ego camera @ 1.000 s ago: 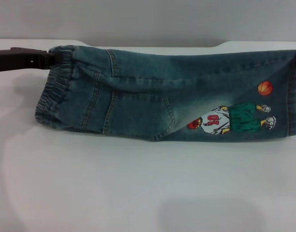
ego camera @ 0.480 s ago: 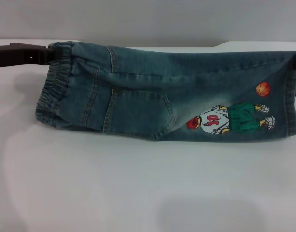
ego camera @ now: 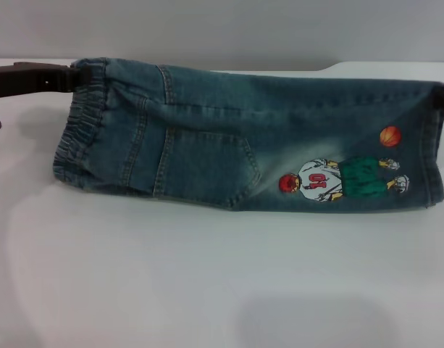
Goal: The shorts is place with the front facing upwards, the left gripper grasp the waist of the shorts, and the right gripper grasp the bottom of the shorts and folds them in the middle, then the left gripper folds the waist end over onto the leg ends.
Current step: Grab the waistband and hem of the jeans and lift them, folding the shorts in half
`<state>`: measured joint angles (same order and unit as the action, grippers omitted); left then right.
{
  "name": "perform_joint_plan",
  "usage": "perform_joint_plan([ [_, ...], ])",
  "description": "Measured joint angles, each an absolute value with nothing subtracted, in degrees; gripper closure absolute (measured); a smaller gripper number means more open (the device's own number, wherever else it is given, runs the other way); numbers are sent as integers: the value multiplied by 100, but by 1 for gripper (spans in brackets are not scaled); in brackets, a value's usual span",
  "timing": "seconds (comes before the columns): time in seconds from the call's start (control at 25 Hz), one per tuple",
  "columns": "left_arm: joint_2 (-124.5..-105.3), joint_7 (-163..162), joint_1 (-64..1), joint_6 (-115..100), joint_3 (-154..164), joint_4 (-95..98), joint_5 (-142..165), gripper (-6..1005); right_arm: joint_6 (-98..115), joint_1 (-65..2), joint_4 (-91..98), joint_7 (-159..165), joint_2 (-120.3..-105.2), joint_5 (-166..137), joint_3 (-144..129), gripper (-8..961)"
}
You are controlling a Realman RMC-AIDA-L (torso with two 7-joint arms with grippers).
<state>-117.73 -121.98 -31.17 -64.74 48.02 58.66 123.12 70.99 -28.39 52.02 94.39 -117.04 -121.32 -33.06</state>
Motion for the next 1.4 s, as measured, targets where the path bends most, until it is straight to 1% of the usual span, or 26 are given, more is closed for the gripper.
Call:
perform_joint_plan([
  [0.12, -11775, -12269, -3137, -6236, 4789, 5761, 12239, 797, 7076, -2938, 5197, 9590, -11709, -12424, -3390, 907],
  [0.2, -11776, -12291, -3127, -6167, 4806, 5726, 12180, 786, 7020, -2969, 5193, 9553, -11744, -12486, -3407, 907],
  [0.4, -11768, -12270, -3109, -6114, 4825, 5626, 12077, 758, 6975, -2978, 5204, 9544, -11750, -12486, -3433, 700],
  [0.6, -11762, -12271, -3111, -6115, 4825, 5592, 12079, 640, 6937, -2983, 5207, 9537, -11751, -12477, -3436, 539],
  [0.8, -11741, -12277, -3130, -6141, 4840, 5512, 12117, 522, 6921, -2988, 5196, 9522, -11763, -12464, -3436, 539],
  [0.96, -11736, -12272, -3130, -6147, 4843, 5511, 12127, 364, 6921, -2988, 5196, 9521, -11776, -12461, -3436, 539],
  [1.0, -11734, -12271, -3128, -6153, 4859, 5508, 12177, 324, 6921, -2977, 5213, 9505, -11801, -12452, -3433, 539],
  [1.24, -11708, -12523, -3237, -6205, 5028, 5493, 12904, 181, 6921, -2951, 5228, 9446, -11821, -12392, -3424, 539],
  [1.4, -11674, -12646, -3406, -6533, 5057, 5544, 13454, 181, 6923, -2944, 5210, 9395, -11821, -12371, -3400, 539],
])
